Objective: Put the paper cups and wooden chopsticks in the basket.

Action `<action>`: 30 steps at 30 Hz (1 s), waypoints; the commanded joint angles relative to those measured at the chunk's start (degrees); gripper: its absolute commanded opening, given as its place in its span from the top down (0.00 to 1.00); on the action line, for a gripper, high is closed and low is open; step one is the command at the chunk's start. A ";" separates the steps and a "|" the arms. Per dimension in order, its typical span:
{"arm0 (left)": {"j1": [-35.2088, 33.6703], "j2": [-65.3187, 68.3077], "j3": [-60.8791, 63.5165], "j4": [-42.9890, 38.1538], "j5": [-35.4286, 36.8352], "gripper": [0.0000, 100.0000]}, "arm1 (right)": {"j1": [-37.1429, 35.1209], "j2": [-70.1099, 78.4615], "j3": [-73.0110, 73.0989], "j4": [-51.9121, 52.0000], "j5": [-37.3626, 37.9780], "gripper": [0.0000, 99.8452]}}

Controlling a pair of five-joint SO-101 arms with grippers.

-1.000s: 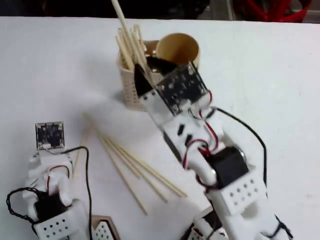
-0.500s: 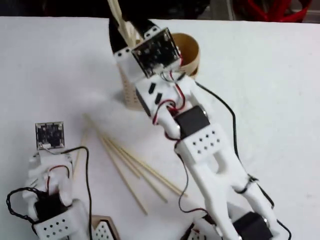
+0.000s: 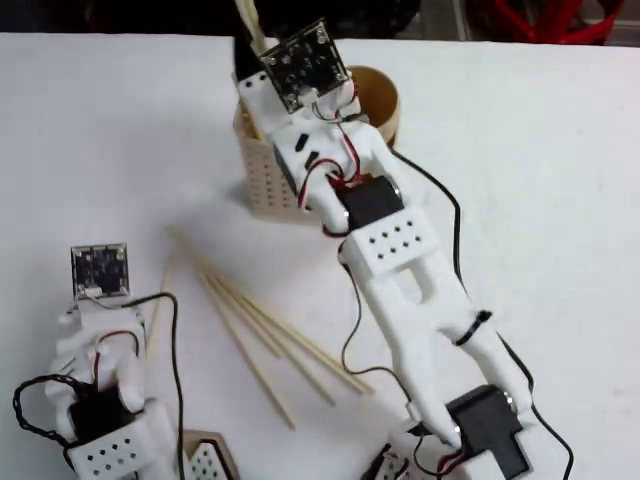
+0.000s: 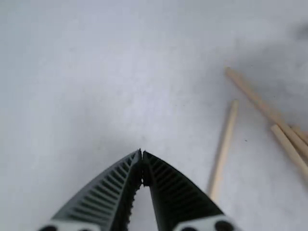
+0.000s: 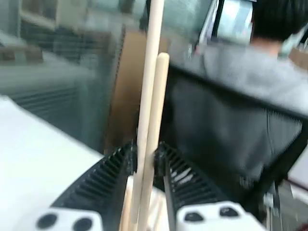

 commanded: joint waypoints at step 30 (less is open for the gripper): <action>0.84 -0.66 -0.44 -1.32 -0.62 0.98 | 0.75 -22.11 12.57 20.62 -0.70 0.96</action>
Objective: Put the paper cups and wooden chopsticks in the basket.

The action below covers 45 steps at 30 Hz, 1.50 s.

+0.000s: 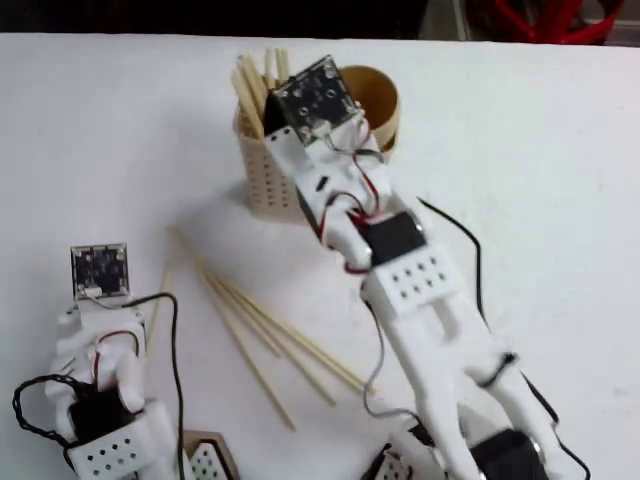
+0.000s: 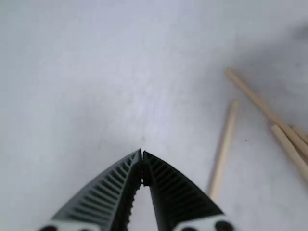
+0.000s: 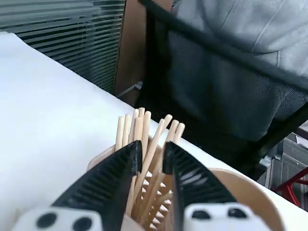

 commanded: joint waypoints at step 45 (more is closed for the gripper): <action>0.66 -0.66 -0.70 -1.32 -0.62 0.98 | -22.46 26.59 4.22 34.33 -0.35 0.87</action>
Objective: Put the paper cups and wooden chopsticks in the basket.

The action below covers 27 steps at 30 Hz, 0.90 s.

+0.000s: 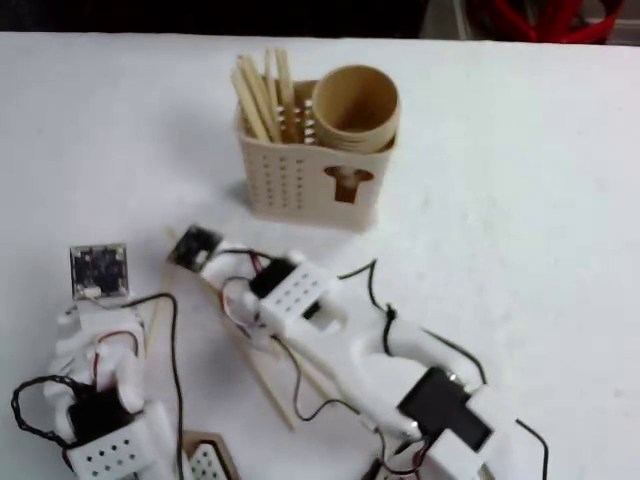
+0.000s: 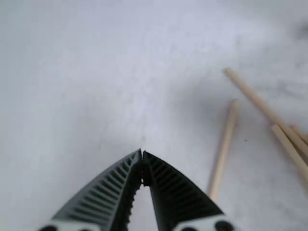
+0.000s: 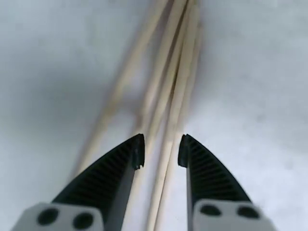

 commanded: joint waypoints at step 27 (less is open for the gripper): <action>0.75 -0.66 -0.53 -1.14 -0.62 0.98 | -1.80 10.07 -4.57 -0.13 3.78 0.95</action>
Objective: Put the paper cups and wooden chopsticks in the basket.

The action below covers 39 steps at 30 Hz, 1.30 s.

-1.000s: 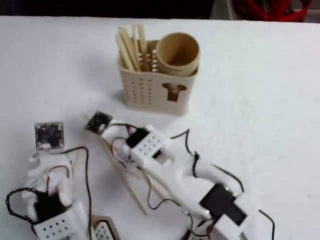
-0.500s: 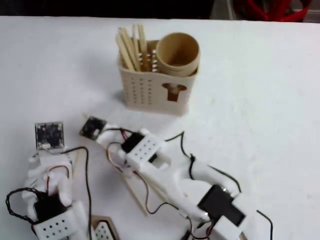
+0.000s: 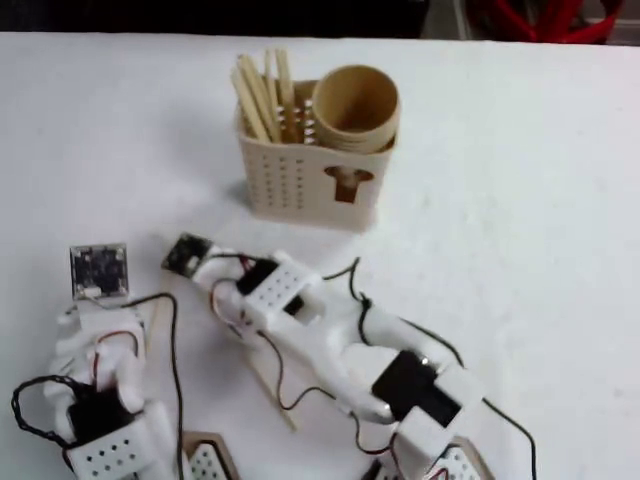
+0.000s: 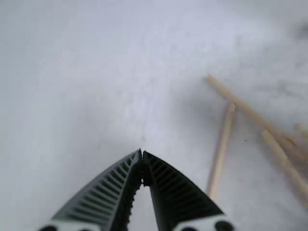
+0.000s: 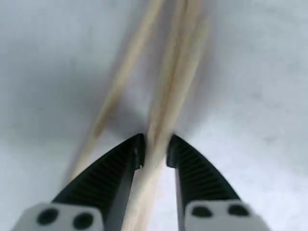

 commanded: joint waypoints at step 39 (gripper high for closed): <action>0.75 -0.66 -0.53 -1.23 -0.62 0.98 | 9.45 -40.04 -6.86 10.95 5.98 0.98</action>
